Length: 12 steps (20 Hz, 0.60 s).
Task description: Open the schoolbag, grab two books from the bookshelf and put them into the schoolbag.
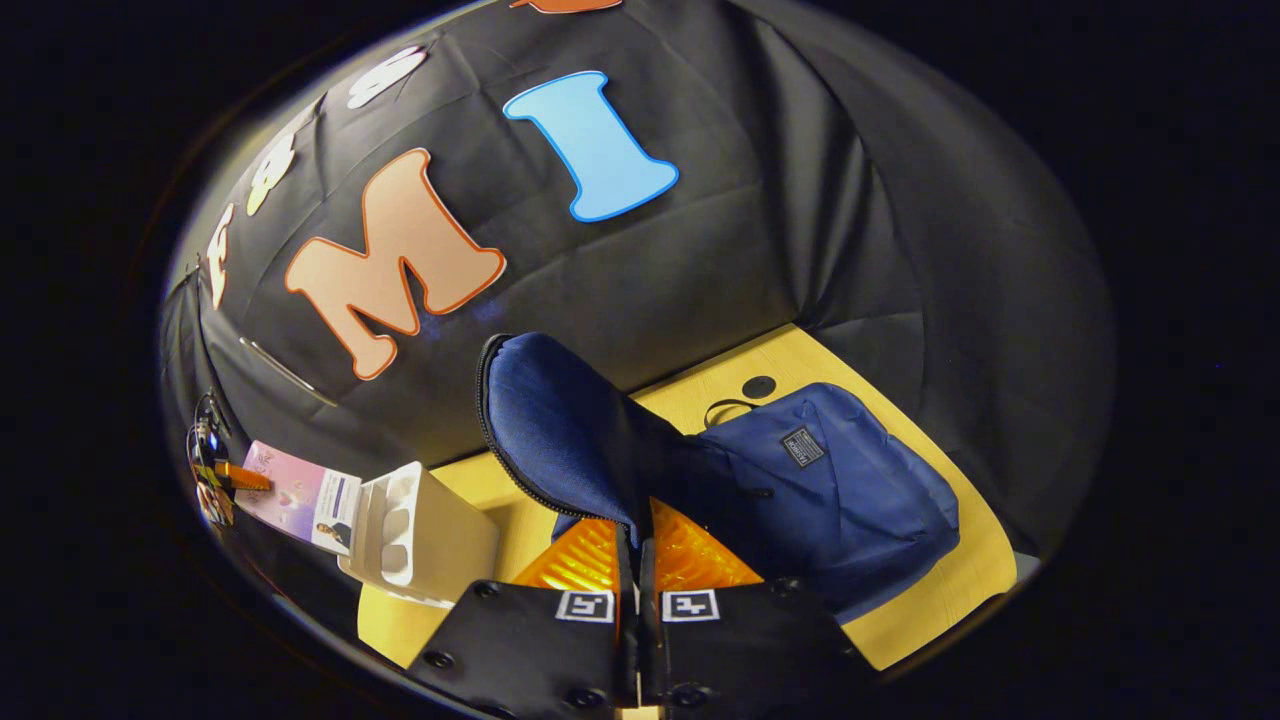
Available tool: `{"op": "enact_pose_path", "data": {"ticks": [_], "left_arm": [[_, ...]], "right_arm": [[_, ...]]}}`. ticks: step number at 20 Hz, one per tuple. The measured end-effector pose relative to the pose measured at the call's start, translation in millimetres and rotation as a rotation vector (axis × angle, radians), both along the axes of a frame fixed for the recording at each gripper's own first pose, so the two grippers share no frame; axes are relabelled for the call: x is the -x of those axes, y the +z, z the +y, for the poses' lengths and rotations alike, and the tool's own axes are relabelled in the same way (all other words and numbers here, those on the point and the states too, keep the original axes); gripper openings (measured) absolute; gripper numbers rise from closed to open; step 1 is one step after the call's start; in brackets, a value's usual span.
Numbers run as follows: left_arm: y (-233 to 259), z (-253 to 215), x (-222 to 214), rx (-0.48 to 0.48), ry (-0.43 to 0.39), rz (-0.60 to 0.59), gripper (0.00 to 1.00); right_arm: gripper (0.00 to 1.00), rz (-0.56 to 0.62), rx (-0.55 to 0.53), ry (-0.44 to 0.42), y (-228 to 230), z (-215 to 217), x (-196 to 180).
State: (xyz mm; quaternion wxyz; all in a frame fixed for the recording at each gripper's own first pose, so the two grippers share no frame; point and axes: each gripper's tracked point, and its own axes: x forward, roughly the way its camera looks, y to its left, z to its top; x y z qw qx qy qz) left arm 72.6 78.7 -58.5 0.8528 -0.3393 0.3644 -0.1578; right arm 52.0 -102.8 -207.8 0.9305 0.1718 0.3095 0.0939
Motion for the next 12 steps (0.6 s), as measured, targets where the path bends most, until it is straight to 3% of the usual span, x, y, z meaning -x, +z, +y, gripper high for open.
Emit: {"op": "enact_pose_path", "data": {"ticks": [5, 12], "left_arm": [[-24.2, -71.5, -3.5, 0.079, -0.066, 0.012, 0.34], [-60.7, -163.3, -16.7, 0.079, -0.141, 0.069, 0.35]], "right_arm": [[0.02, 0.011, -0.010, 0.011, -4.7, 3.3, 4.9], [0.02, -0.001, -0.013, 0.030, 3.7, 0.1, 5.0]]}}
